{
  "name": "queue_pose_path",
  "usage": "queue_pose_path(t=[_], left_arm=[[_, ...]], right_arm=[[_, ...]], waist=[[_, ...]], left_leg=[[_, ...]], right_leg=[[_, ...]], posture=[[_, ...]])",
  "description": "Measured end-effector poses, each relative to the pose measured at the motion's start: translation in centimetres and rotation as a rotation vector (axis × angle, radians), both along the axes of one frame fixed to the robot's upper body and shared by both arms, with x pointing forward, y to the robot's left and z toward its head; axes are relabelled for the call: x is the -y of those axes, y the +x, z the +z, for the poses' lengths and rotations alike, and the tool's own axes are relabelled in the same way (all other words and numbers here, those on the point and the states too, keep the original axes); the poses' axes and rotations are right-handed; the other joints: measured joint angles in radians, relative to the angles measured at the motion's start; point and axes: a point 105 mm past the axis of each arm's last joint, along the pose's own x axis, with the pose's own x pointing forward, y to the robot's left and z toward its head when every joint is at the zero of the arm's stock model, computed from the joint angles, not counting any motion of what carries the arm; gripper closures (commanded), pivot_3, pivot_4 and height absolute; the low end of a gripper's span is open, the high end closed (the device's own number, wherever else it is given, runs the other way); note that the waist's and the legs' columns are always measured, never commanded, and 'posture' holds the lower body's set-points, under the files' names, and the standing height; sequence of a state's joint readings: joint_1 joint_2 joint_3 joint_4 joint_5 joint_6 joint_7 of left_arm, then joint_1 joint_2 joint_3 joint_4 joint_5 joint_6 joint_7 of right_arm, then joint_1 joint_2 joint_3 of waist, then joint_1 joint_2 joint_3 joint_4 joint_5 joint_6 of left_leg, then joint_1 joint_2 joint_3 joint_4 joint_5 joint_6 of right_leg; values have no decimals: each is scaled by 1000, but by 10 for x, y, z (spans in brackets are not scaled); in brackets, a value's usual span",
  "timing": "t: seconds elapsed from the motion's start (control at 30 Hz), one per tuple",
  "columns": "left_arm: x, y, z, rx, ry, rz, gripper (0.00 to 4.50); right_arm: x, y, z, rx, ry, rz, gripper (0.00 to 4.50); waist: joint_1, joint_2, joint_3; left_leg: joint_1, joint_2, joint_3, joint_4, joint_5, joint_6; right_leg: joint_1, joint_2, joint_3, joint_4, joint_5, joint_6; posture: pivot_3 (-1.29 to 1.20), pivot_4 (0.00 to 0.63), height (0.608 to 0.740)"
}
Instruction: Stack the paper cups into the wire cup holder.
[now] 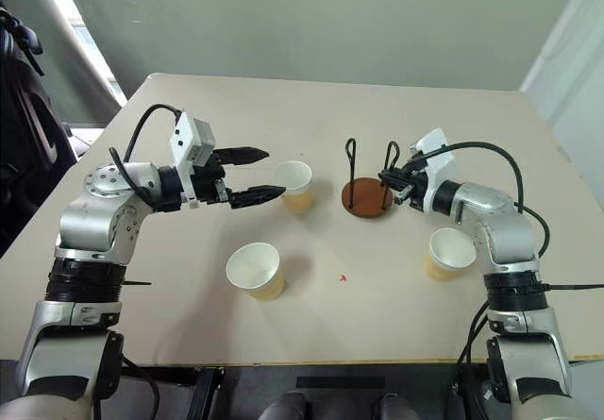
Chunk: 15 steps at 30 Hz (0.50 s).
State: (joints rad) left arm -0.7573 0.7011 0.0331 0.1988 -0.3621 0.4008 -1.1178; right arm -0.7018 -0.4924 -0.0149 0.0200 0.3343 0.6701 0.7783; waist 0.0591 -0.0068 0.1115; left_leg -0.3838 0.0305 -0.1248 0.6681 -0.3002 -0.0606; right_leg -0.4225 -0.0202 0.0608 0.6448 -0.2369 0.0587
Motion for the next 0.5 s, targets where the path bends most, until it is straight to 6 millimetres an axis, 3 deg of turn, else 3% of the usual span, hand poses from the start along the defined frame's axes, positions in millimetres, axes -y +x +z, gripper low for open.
queue_pose_path(t=[0.5], left_arm=[[-1,-2,-2,-17,18,-21,0]], right_arm=[[-16,-49,-15,-68,-60,163,4478]], waist=[[-3,0,0]], left_leg=[[0,0,0,1,0,0]], right_leg=[[0,0,0,0,0,0]], posture=[[0,150,740]])
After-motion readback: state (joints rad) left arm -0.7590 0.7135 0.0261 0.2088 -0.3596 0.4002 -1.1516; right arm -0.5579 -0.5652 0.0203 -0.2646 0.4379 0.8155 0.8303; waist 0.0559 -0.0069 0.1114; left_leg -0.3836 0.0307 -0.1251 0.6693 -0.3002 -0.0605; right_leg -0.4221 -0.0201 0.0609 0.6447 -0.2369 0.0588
